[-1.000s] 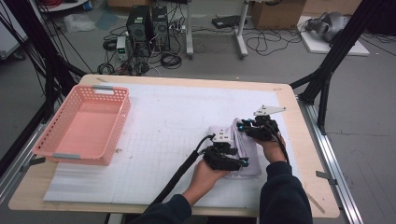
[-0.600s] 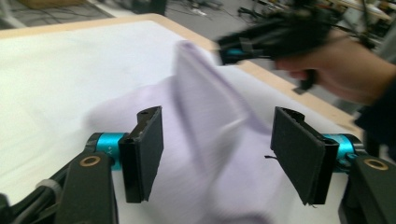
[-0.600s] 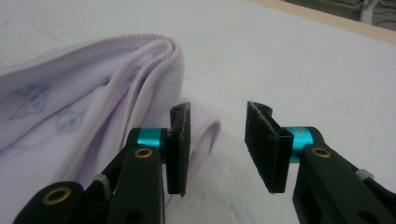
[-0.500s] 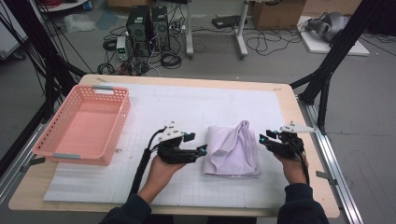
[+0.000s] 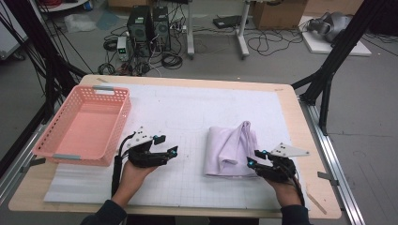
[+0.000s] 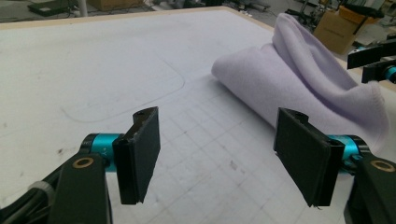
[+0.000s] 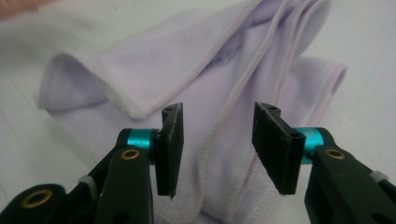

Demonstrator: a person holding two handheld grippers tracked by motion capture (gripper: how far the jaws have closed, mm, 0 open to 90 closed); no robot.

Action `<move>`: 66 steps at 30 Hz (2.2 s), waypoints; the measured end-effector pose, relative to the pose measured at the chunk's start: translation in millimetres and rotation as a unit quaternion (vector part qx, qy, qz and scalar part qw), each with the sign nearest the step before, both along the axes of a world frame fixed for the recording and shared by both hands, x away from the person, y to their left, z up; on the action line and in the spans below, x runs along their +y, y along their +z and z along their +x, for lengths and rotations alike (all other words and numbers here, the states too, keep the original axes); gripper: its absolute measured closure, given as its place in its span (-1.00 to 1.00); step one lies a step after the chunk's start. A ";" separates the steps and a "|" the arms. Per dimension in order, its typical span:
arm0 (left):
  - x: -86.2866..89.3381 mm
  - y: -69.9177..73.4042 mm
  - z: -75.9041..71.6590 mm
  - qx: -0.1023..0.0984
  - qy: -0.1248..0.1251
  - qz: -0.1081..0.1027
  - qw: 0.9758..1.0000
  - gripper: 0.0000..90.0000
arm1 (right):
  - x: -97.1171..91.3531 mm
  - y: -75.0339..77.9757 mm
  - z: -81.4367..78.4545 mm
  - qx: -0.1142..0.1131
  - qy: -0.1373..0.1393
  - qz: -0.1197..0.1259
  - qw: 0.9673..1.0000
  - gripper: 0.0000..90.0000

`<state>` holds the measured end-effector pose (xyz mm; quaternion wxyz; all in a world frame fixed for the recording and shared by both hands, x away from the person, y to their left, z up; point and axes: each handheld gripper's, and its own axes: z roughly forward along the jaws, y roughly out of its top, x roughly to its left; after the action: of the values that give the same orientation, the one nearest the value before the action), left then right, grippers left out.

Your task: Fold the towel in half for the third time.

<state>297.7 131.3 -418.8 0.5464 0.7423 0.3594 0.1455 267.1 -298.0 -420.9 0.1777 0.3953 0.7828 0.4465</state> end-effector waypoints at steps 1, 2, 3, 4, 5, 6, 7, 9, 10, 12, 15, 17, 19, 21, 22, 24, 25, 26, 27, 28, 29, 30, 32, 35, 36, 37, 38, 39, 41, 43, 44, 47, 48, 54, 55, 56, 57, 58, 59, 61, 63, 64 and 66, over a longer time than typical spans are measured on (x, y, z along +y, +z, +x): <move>2.0 -0.8 -1.1 0.001 0.001 0.001 1.000 -0.29 | 3.5 -3.4 1.3 0.007 -0.001 -0.024 1.000 0.26; 4.4 -1.2 -1.6 -0.001 0.000 0.006 1.000 -0.29 | 5.8 -7.7 2.7 0.018 -0.007 -0.041 0.999 0.34; 6.3 -1.3 -2.6 -0.002 0.002 0.006 1.000 -0.29 | 6.1 -11.5 4.2 0.031 -0.010 -0.047 0.998 0.57; 7.9 -1.3 -2.6 -0.004 0.002 0.008 1.000 -0.29 | 4.5 -13.9 4.5 0.036 -0.009 -0.049 0.998 0.82; 9.6 -1.1 -3.0 -0.005 0.003 0.008 1.000 -0.29 | 3.3 -13.7 4.0 0.037 -0.010 -0.049 0.998 0.93; 11.8 -0.7 -3.0 -0.007 0.004 0.009 1.000 -0.29 | 1.8 -11.8 2.9 0.033 -0.017 -0.053 0.998 0.93; 13.5 -0.4 -3.0 -0.007 0.007 0.007 1.000 -0.29 | 0.0 -9.1 1.6 0.034 -0.027 -0.055 0.998 0.94; 16.9 0.1 -2.9 -0.009 0.010 0.005 1.000 -0.29 | -4.5 -4.7 -1.5 0.040 -0.047 -0.056 0.997 0.94; 18.2 0.2 -3.1 -0.009 0.012 0.005 1.000 -0.29 | -6.4 -3.3 -3.9 0.045 -0.057 -0.060 0.996 0.94; 20.2 0.4 -4.4 -0.009 0.013 0.007 1.000 -0.29 | -10.2 -1.4 -8.7 0.063 -0.072 -0.070 0.993 0.93; 22.6 -0.6 -5.1 -0.010 0.013 0.007 1.000 -0.29 | -16.8 -0.8 -12.9 0.090 -0.090 -0.064 0.990 0.68; 24.2 -1.3 -5.3 -0.009 0.013 0.007 1.000 -0.29 | -20.1 2.0 -15.4 0.076 -0.099 -0.058 0.990 0.50; 25.5 -2.2 -5.9 -0.012 0.015 0.005 1.000 -0.29 | -19.4 10.1 -18.7 0.042 -0.095 -0.044 0.994 0.44; 27.0 -3.3 -5.7 -0.010 0.015 0.006 1.000 -0.29 | -14.1 16.6 -19.5 0.014 -0.087 -0.027 0.996 0.43; 27.6 -3.7 -5.7 -0.010 0.017 0.004 1.000 -0.29 | -10.9 18.2 -18.7 0.006 -0.080 -0.022 0.997 0.43; 28.3 -4.3 -5.9 -0.009 0.018 0.003 1.000 -0.29 | -2.7 18.8 -16.1 -0.004 -0.071 -0.022 0.997 0.44; 28.4 -4.4 -5.9 -0.009 0.017 0.002 1.000 -0.29 | 2.4 17.0 -12.5 0.002 -0.062 -0.021 0.998 0.43; 28.8 -4.5 -6.0 -0.009 0.016 0.003 1.000 -0.29 | 5.8 15.1 -10.3 0.008 -0.057 -0.018 0.998 0.43; 28.9 -4.6 -6.1 -0.009 0.017 0.003 1.000 -0.29 | 10.8 11.9 -7.3 0.015 -0.051 -0.018 0.998 0.42; 29.0 -4.7 -6.2 -0.008 0.017 0.002 1.000 -0.29 | 15.8 8.4 -4.5 0.025 -0.042 -0.015 0.999 0.40; 29.3 -4.8 -6.2 -0.007 0.017 0.001 1.000 -0.29 | 20.6 4.8 -1.6 0.029 -0.032 -0.013 0.999 0.37; 29.5 -5.2 -6.2 -0.008 0.016 0.000 1.000 -0.29 | 25.4 1.6 0.6 0.036 -0.028 -0.014 0.999 0.35; 30.1 -5.9 -6.5 -0.005 0.019 0.000 1.000 -0.29 | 34.0 -5.0 5.0 0.050 -0.023 -0.025 0.998 0.35; 31.3 -7.6 -6.7 -0.002 0.022 -0.002 1.000 -0.28 | 40.3 -11.4 7.6 0.053 -0.019 -0.050 0.997 0.64; 31.8 -8.2 -6.5 -0.001 0.020 -0.001 1.000 -0.28 | 39.5 -10.1 6.4 0.054 -0.014 -0.048 0.997 0.85; 31.9 -8.8 -6.3 0.000 0.022 -0.001 1.000 -0.28 | 38.7 -8.3 4.6 0.047 -0.010 -0.056 0.997 0.88; 32.4 -9.1 -5.8 0.002 0.021 0.000 1.000 -0.28 | 37.1 -6.3 2.7 0.040 -0.009 -0.060 0.997 0.89; 32.2 -9.5 -5.8 0.003 0.023 -0.003 1.000 -0.28 | 34.2 -4.0 0.8 0.036 -0.012 -0.060 0.997 0.89; 32.0 -9.5 -6.3 0.002 0.023 -0.002 1.000 -0.28 | 24.7 1.3 -3.4 0.029 -0.027 -0.056 0.998 0.89; 32.0 -9.5 -6.6 0.002 0.024 -0.002 1.000 -0.28 | 13.8 7.0 -7.7 0.026 -0.043 -0.055 0.997 0.89; 32.0 -9.8 -6.4 0.002 0.025 -0.003 1.000 -0.28 | 8.6 9.8 -9.8 0.022 -0.052 -0.059 0.997 0.89; 32.1 -10.8 -5.5 0.005 0.026 -0.001 1.000 -0.28 | -3.9 13.1 -13.3 0.048 -0.067 -0.074 0.994 0.89; 32.0 -11.1 -5.4 0.005 0.026 0.000 1.000 -0.28 | -5.4 12.6 -14.8 0.054 -0.073 -0.089 0.992 0.89; 32.0 -11.6 -5.0 0.005 0.028 0.002 1.000 -0.28 | -4.6 13.7 -16.0 0.102 -0.064 -0.112 0.986 0.72; 32.4 -11.7 -4.6 0.006 0.028 0.001 1.000 -0.29 | -4.6 16.9 -16.2 0.091 -0.067 -0.105 0.988 0.65; 32.4 -11.8 -4.5 0.007 0.029 0.001 1.000 -0.28 | -4.8 20.7 -16.0 0.070 -0.074 -0.100 0.990 0.48; 32.6 -11.9 -4.4 0.007 0.029 0.001 1.000 -0.28 | -4.3 22.8 -16.4 0.059 -0.085 -0.095 0.990 0.42; 32.6 -11.9 -4.4 0.007 0.029 0.001 1.000 -0.28 | -4.5 24.3 -15.6 0.046 -0.087 -0.086 0.991 0.42; 32.6 -11.8 -4.5 0.007 0.030 0.001 1.000 -0.28 | -3.4 24.8 -14.9 0.034 -0.089 -0.077 0.992 0.36; 32.8 -11.9 -4.3 0.006 0.030 0.001 1.000 -0.28 | 0.3 22.8 -12.7 0.018 -0.089 -0.074 0.993 0.33; 32.7 -12.4 -4.2 0.006 0.031 0.002 1.000 -0.28 | 7.0 13.1 -6.8 0.023 -0.083 -0.079 0.993 0.26; 32.7 -12.6 -4.2 0.007 0.030 0.002 1.000 -0.28 | 9.5 6.9 -3.9 0.027 -0.082 -0.086 0.993 0.25; 33.0 -12.7 -4.3 0.008 0.032 0.002 0.999 -0.28 | 12.3 -5.7 0.8 0.050 -0.076 -0.102 0.991 0.31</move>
<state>293.3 164.3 -431.5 0.5373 0.7324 0.3872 0.1581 267.9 -285.7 -426.5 0.2114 0.4551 0.7997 0.3297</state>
